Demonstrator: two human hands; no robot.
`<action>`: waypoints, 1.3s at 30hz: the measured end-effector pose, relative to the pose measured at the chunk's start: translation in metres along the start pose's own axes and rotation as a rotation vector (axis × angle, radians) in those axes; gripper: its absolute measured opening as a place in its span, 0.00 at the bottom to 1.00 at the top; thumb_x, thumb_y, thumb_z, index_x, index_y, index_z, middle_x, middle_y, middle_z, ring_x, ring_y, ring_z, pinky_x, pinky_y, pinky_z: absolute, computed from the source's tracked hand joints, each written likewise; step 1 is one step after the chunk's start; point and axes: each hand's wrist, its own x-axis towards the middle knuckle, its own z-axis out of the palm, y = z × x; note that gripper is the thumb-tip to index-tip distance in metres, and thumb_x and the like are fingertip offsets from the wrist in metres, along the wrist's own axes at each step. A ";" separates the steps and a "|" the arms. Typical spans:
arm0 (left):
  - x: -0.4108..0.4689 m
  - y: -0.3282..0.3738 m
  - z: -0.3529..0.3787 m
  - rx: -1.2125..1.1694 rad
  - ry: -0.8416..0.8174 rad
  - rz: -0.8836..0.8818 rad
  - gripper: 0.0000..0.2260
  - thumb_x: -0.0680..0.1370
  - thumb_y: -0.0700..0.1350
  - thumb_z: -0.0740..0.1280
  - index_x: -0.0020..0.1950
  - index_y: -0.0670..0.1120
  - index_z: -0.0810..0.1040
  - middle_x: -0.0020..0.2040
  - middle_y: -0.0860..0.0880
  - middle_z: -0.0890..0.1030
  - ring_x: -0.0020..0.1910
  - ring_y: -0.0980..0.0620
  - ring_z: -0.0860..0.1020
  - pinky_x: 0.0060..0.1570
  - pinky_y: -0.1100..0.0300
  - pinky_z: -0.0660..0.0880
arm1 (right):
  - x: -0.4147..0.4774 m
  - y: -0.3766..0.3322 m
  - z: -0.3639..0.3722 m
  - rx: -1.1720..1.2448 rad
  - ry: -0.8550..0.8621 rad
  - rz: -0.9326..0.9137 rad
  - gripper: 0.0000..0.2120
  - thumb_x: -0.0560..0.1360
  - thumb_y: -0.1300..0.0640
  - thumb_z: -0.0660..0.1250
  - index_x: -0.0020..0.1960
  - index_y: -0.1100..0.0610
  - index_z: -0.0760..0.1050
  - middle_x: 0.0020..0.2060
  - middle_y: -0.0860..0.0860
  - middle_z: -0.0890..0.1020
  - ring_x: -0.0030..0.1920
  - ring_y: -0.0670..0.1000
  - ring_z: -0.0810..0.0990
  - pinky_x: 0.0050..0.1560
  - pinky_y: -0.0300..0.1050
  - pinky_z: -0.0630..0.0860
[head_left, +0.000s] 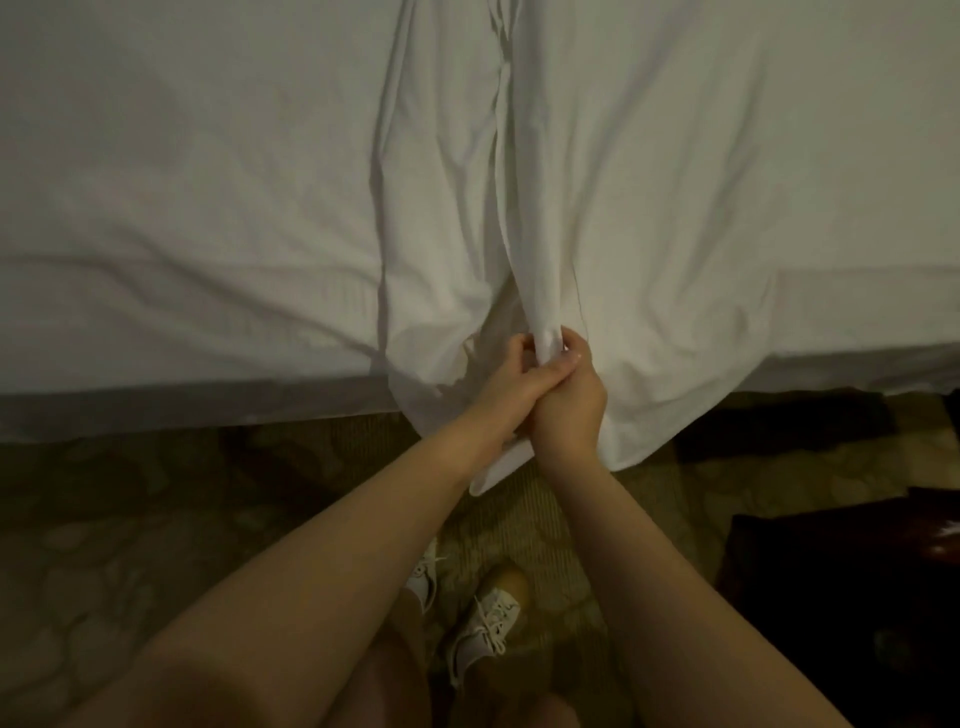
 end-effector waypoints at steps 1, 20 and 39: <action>-0.009 0.004 0.005 -0.020 0.066 0.047 0.12 0.79 0.48 0.62 0.61 0.47 0.70 0.49 0.53 0.77 0.50 0.54 0.76 0.43 0.68 0.74 | -0.005 -0.009 -0.002 0.016 0.010 -0.024 0.16 0.78 0.55 0.62 0.66 0.53 0.68 0.42 0.41 0.76 0.41 0.41 0.76 0.34 0.22 0.68; 0.025 -0.087 -0.101 0.490 0.388 -0.166 0.34 0.75 0.41 0.68 0.75 0.44 0.51 0.70 0.41 0.63 0.68 0.41 0.64 0.63 0.52 0.65 | -0.002 0.115 -0.020 -0.333 -0.248 -0.095 0.32 0.78 0.48 0.62 0.77 0.54 0.54 0.74 0.51 0.61 0.73 0.52 0.60 0.73 0.51 0.59; 0.034 -0.125 -0.114 0.094 0.166 -0.188 0.51 0.47 0.59 0.82 0.67 0.45 0.72 0.63 0.46 0.77 0.64 0.43 0.72 0.69 0.42 0.62 | 0.123 0.148 -0.122 0.151 0.132 0.278 0.52 0.66 0.54 0.77 0.78 0.52 0.46 0.76 0.52 0.55 0.75 0.56 0.55 0.73 0.54 0.56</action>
